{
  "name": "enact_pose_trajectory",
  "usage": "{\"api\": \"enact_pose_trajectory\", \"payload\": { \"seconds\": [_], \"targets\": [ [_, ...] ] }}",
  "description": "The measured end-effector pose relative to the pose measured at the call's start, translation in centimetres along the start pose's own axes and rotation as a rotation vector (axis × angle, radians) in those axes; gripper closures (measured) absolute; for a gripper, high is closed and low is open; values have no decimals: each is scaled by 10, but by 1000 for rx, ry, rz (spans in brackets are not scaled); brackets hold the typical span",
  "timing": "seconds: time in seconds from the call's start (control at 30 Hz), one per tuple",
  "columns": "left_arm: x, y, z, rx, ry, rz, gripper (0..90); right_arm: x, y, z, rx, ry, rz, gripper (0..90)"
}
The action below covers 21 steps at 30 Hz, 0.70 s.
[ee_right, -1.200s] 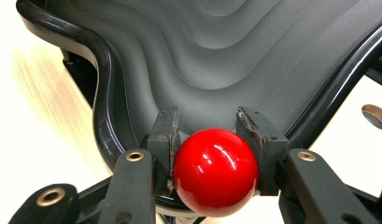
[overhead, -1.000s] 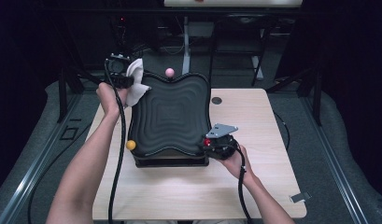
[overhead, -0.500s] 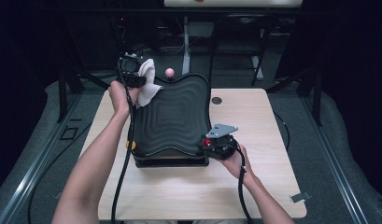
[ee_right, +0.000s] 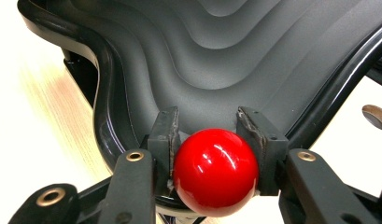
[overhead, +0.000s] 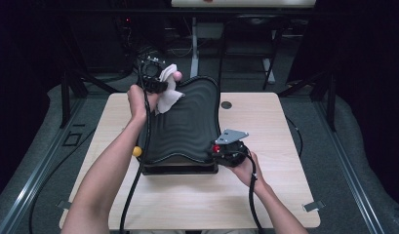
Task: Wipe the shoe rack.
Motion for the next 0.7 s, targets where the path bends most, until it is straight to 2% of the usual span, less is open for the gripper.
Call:
{"api": "enact_pose_trajectory", "payload": {
  "seconds": [0.17, 0.47, 0.7],
  "targets": [
    [-1, -14, -2, 28, -9, -13, 818, 0, 0, 0, 2, 3, 2, 598],
    [-8, -49, -8, 96, -30, -47, 817, 0, 0, 0, 2, 6, 4, 598],
    [-10, -62, -15, 126, -34, -52, 815, 0, 0, 0, 0, 6, 4, 598]
  ]
}}
Point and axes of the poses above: each handheld gripper's, and its own axes: z roughly forward along the jaws, x roughly out of its top, y roughly to its right, the point moved 9 cm from there along z, roughly forward along the jaws, and after that the axes turned 1 degree about x, right-handed, at the moved point
